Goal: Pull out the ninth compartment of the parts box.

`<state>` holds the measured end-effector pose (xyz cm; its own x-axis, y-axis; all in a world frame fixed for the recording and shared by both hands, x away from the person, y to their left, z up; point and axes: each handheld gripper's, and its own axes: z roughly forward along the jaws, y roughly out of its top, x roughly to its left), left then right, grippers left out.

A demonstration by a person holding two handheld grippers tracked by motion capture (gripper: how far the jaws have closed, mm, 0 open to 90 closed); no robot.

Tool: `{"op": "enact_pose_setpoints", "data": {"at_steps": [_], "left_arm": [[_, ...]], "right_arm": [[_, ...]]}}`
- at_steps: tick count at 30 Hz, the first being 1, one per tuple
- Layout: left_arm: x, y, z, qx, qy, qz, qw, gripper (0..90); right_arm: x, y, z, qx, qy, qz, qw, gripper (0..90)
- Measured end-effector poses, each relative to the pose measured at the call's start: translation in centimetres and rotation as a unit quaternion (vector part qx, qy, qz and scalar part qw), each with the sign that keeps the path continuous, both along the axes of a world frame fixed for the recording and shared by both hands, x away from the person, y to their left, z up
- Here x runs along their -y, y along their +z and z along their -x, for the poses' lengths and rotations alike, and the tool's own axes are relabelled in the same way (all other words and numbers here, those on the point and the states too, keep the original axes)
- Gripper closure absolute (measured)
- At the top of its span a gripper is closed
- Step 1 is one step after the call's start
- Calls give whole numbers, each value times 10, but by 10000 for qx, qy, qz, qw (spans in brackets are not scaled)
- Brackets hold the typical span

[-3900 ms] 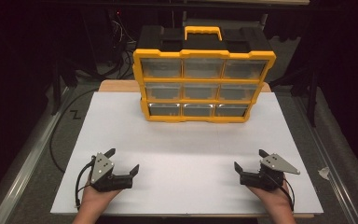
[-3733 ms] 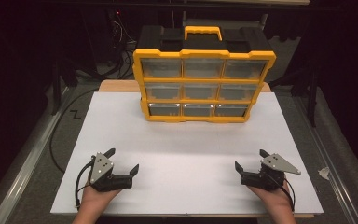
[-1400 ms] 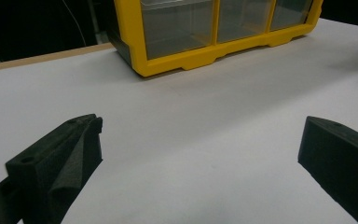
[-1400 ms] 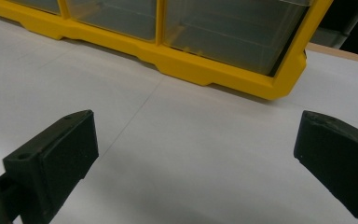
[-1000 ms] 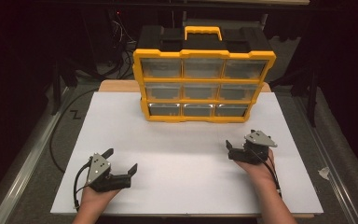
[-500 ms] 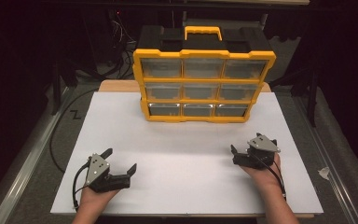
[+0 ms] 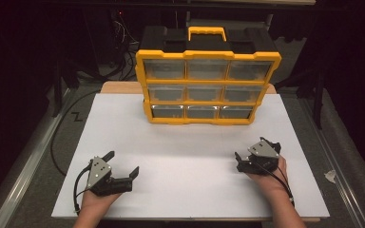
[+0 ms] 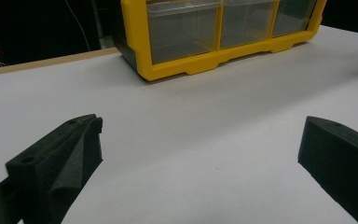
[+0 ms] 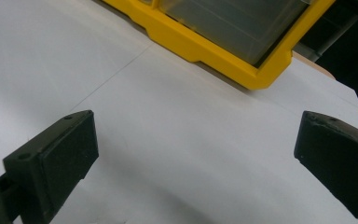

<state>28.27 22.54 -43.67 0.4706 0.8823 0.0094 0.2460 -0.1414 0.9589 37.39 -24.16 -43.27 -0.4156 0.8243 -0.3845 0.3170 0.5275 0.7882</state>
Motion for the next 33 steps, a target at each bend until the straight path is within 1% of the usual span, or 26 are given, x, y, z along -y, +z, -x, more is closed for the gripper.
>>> {"op": "enact_pose_setpoints", "data": {"at_steps": [3,5,6,7,10,11,12,13,14,15,16,18,19,22,23,24,27,28,29,31,32,33], "left_arm": [[0,0,0,-4,-2,-2,10000,1],[0,0,0,-7,-4,-2,10000,1],[0,0,0,-8,-6,-2,10000,1],[0,0,0,-8,-6,-2,10000,1],[0,0,0,-12,-9,-12,10000,1],[0,-1,0,-11,-8,-14,10000,1],[0,-1,0,-11,-8,-14,10000,1],[0,-1,0,-12,-7,-12,10000,1],[0,-1,0,-9,-4,1,10000,1],[0,0,0,-5,-6,-4,10000,1],[0,0,0,-5,-6,-4,10000,1],[0,0,0,0,-5,-6,10000,1],[0,0,0,2,-5,-4,10000,1],[0,0,0,1,-5,-1,10000,1],[0,0,0,3,-4,-1,10000,1],[0,0,0,3,-5,-2,10000,1],[0,0,0,17,-13,-3,10000,1],[0,0,0,17,-13,-3,10000,1],[0,0,0,15,-12,-3,10000,1],[0,0,0,12,-7,-7,10000,1],[0,0,0,14,-5,-7,10000,1],[0,-1,0,15,-5,-9,10000,1]], "right_arm": [[-3,0,1,46,66,186,9998,9],[-6,-1,3,113,133,414,9990,9],[-7,-1,4,120,140,473,9987,9],[-7,-1,4,120,140,473,9987,9],[-10,-1,5,162,174,673,9974,9],[-12,-1,6,197,192,780,9966,9],[-12,-1,6,197,192,780,9966,9],[-14,-1,7,232,229,865,9957,9],[-14,-1,7,232,229,865,9957,9],[-16,-1,8,299,269,1041,9937,9],[-16,-1,8,299,269,1041,9937,9],[-17,-1,9,341,308,1171,9920,9],[-19,-1,9,343,300,1178,9920,9],[-21,-1,11,410,354,1384,9889,9],[-22,-1,11,411,353,1410,9885,9],[-22,-1,12,450,381,1515,9867,9],[-25,-1,13,519,427,1696,9832,9],[-26,-1,14,538,419,1716,9828,9],[-26,0,14,566,459,1843,9802,9],[-27,-1,15,563,435,1849,9802,9],[-29,-1,15,609,467,1902,9787,9],[-30,-1,16,637,468,1917,9783,9]]}}
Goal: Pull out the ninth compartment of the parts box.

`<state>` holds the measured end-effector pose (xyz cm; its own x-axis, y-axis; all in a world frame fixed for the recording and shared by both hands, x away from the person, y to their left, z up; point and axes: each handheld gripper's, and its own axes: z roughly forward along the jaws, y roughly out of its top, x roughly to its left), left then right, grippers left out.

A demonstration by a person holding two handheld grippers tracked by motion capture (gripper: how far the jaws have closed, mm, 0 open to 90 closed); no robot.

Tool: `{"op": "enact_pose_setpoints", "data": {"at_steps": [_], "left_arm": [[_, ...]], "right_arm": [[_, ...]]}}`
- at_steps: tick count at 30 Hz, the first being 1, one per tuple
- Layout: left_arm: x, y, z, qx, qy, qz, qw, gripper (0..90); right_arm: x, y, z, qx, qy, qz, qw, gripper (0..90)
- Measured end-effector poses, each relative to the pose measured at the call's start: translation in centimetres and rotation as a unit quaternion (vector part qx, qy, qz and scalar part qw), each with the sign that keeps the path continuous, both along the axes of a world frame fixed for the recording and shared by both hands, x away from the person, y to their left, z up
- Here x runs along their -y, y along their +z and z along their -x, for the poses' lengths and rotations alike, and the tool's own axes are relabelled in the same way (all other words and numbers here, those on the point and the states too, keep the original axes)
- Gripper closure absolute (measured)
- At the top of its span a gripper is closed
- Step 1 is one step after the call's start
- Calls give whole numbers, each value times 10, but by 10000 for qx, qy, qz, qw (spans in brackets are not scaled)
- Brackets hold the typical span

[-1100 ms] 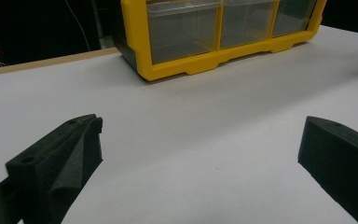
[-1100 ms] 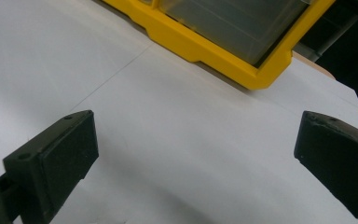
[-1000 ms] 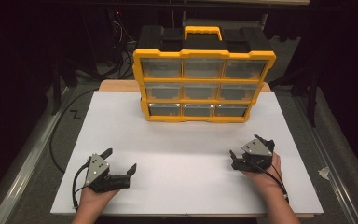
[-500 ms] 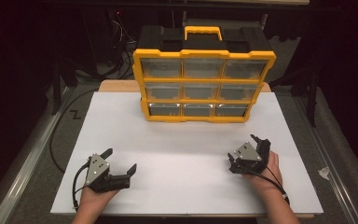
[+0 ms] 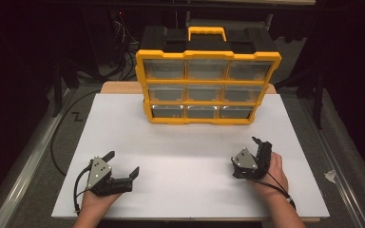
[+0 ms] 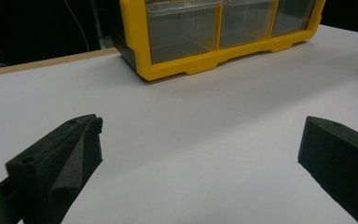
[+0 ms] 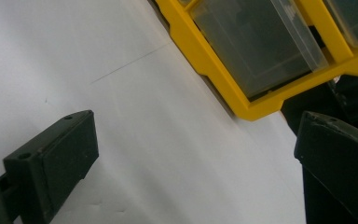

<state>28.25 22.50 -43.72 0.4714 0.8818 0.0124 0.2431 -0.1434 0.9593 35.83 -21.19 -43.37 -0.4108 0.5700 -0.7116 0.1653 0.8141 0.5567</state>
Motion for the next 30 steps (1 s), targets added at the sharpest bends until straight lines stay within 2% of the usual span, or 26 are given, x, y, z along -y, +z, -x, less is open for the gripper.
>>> {"op": "enact_pose_setpoints", "data": {"at_steps": [6,12,15,20,22,25,26,30], "left_arm": [[0,0,0,-4,-10,-18,10000,1],[0,0,0,5,-16,-23,10000,1],[-1,0,0,14,-15,-8,10000,1],[-1,0,0,22,-17,-13,10000,1],[0,1,0,30,-18,-24,10000,1],[0,1,0,30,-26,-39,10000,1],[0,0,0,31,-29,-40,10000,1],[0,1,0,31,-32,-40,10000,1]], "right_arm": [[-3,2,3,105,91,391,9991,13],[-8,2,6,200,165,660,9975,13],[-11,2,7,327,216,930,9949,12],[-15,0,10,367,219,1080,9932,12],[-16,0,10,396,287,1258,9908,11],[-17,0,11,426,301,1355,9894,12],[-17,1,11,461,346,1459,9876,12],[-18,0,13,459,325,1487,9873,12]]}}
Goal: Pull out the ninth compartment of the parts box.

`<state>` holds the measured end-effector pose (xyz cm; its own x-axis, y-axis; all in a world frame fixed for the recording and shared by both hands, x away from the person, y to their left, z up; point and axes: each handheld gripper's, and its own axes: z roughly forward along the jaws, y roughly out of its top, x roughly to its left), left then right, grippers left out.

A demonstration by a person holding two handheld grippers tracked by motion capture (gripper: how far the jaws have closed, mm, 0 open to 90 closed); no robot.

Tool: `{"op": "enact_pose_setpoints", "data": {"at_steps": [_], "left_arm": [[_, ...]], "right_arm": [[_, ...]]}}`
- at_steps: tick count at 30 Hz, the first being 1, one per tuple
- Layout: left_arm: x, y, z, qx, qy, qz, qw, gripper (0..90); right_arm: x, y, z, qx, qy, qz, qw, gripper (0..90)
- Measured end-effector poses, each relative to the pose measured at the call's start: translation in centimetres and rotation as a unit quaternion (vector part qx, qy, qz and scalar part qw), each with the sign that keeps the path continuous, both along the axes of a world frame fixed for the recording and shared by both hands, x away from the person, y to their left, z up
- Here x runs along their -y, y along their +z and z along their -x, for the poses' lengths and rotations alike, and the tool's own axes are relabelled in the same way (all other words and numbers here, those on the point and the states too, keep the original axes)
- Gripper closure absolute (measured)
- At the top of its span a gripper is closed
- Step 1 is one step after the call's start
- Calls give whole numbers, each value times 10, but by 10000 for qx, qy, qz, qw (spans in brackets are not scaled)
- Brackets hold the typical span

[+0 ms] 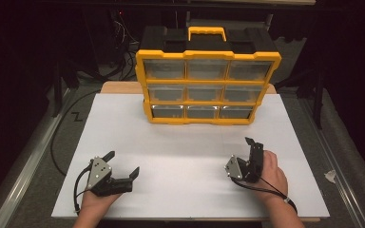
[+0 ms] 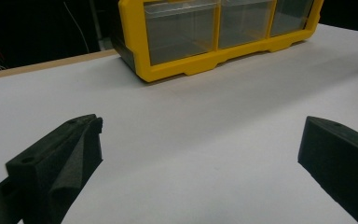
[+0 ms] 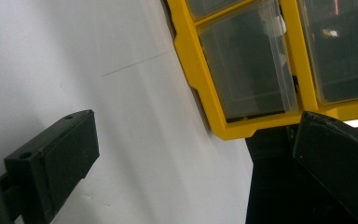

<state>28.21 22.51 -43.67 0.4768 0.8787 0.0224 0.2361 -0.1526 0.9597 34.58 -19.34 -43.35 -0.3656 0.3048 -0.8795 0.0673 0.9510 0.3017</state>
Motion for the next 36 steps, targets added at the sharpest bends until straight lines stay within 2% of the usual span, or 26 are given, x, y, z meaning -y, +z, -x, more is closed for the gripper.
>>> {"op": "enact_pose_setpoints", "data": {"at_steps": [4,12,21,25,29,33,34,36], "left_arm": [[0,0,0,2,-3,-1,10000,1],[0,0,0,6,-7,-26,10000,1],[1,0,0,21,8,-59,10000,1],[0,0,0,16,-39,-17,10000,1],[1,-1,-1,18,-27,-94,10000,1],[1,-1,-1,131,-7,-140,9998,1],[1,-1,-1,116,-6,-146,9998,1],[1,-1,-1,101,1,-168,9998,1]], "right_arm": [[-2,0,1,80,39,280,9996,12],[-4,-1,1,164,124,579,9981,13],[-3,-3,1,283,83,908,9954,14],[-3,-3,1,311,114,936,9951,33],[-4,-2,3,393,123,955,9946,73],[-5,-2,5,500,176,936,9942,131],[-6,-2,7,558,153,948,9938,165],[-7,-2,7,564,178,945,9938,170]]}}
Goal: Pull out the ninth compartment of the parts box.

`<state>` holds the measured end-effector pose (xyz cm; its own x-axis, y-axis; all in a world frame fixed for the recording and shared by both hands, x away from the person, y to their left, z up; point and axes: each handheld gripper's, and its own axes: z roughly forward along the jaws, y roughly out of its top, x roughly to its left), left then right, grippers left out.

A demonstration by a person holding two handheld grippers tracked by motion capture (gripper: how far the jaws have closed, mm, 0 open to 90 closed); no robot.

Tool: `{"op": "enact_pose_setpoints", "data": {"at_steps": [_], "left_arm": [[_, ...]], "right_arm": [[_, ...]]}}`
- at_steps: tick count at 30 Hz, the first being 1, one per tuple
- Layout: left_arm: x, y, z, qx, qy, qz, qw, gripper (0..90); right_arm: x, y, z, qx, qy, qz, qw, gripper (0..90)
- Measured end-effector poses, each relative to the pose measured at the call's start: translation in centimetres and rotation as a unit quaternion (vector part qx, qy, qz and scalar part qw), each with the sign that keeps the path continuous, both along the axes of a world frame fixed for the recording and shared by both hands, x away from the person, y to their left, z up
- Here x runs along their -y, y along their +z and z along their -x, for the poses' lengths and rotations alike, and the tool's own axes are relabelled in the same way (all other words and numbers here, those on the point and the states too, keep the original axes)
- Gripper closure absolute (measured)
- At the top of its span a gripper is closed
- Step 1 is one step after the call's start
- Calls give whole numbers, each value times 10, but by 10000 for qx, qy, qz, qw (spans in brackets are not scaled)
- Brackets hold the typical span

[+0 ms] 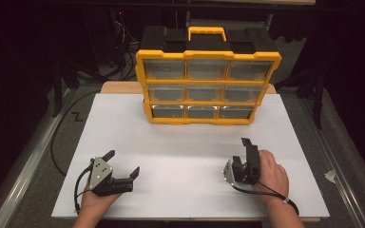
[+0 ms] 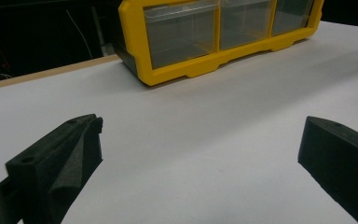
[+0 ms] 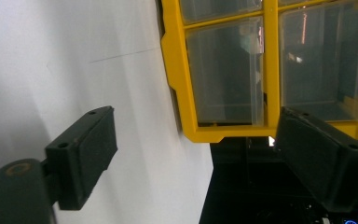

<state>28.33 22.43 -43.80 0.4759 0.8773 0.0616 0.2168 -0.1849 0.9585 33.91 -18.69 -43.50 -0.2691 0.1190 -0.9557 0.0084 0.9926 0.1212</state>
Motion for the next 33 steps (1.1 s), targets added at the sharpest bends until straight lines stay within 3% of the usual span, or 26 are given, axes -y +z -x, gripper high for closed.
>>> {"op": "enact_pose_setpoints", "data": {"at_steps": [4,11,12,23,27,29,33], "left_arm": [[1,-1,-2,-140,-41,20,9999,1],[2,-2,-2,-164,-55,-28,9998,1],[2,-2,-2,-177,-65,-33,9998,1],[2,-2,-2,-179,-129,-25,9998,1],[2,-1,-2,-157,-124,-4,9998,1],[2,-1,-2,-152,-122,3,9998,1],[1,-1,-2,-189,-133,31,9997,1]], "right_arm": [[-4,-4,-1,51,3,62,10000,248],[-10,-3,-6,170,-97,116,9997,331],[-11,0,-8,306,-175,110,9993,351],[-12,33,-26,643,-292,11,9975,415],[-13,41,-35,695,-313,39,9971,420],[-14,42,-41,697,-325,-63,9970,431],[-17,44,-52,656,-331,51,9973,457]]}}
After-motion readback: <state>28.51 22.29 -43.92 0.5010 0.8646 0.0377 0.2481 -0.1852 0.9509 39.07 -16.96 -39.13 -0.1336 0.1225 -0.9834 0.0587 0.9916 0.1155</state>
